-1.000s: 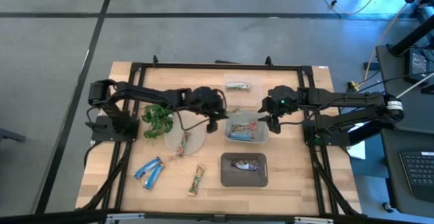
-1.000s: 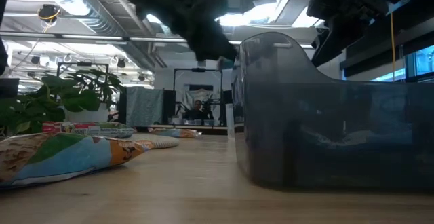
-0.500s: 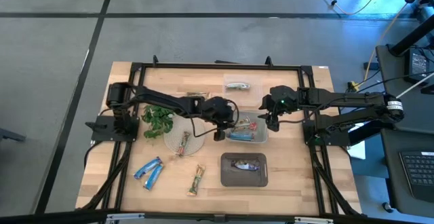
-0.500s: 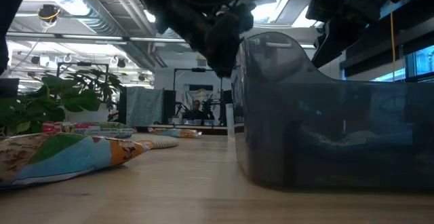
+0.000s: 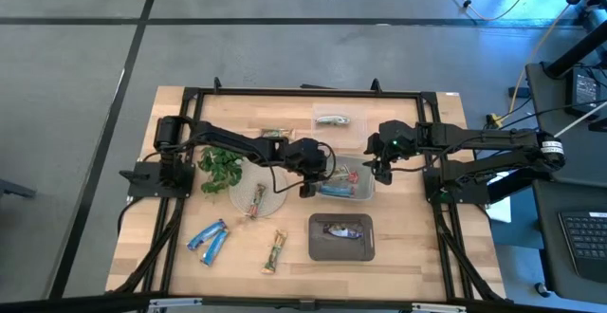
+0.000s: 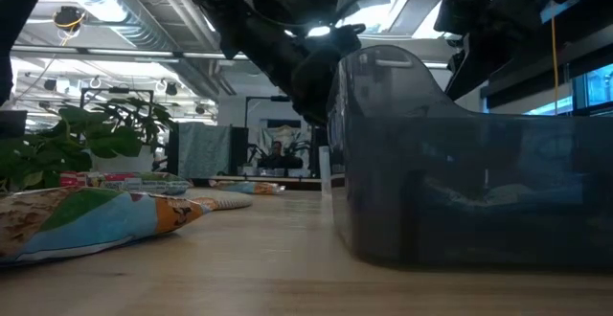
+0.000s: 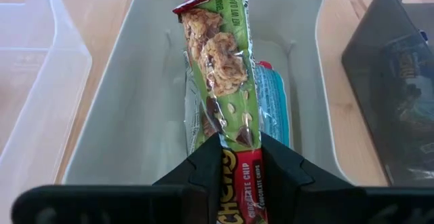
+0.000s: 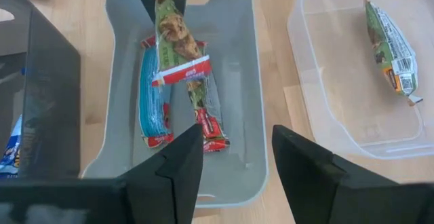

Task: Pick and place Granola Bars by type
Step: Put the red granola bar into the gray bin, then put the blue granola bar into the black bin

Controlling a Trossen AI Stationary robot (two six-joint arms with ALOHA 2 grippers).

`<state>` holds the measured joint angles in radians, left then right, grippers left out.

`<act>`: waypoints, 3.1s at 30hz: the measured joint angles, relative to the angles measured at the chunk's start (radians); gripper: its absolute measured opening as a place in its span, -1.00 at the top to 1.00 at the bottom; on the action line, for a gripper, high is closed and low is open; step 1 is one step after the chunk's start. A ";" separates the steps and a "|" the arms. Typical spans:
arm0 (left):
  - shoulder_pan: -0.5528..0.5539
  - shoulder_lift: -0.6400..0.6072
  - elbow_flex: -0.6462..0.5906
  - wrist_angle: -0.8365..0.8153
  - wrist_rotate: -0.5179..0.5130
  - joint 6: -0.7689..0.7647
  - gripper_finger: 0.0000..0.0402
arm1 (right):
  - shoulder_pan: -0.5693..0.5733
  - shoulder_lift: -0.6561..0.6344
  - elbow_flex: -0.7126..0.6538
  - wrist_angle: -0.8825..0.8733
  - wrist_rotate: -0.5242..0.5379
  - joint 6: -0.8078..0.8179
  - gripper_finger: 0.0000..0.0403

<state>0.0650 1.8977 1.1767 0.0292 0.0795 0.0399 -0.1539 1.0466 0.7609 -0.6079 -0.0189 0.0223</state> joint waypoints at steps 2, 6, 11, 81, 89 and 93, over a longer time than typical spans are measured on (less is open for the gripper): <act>0.000 0.000 0.000 0.002 0.000 0.000 0.61 | 0.000 0.000 0.000 0.000 0.000 -0.001 0.11; 0.000 0.000 0.000 0.003 0.000 -0.001 0.55 | 0.000 0.000 0.000 0.000 0.000 -0.001 0.11; -0.005 -0.001 0.000 0.007 -0.001 0.000 0.34 | 0.000 0.000 0.000 0.001 0.000 -0.002 0.11; -0.953 -0.413 -0.294 -1.072 -0.106 -1.788 -0.33 | 0.000 0.000 0.000 0.135 0.000 0.029 0.11; -0.962 -0.413 -0.395 -0.889 -0.112 -1.805 -0.33 | 0.000 0.000 0.000 0.148 0.000 0.029 0.11; -0.962 -0.413 -0.450 -0.834 -0.104 -1.824 -0.33 | 0.000 0.000 0.000 0.148 0.000 0.030 0.11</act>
<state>-0.8970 1.4849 0.7268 -0.8047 -0.0240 -1.7837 -0.1536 1.0466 0.7609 -0.4595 -0.0185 0.0518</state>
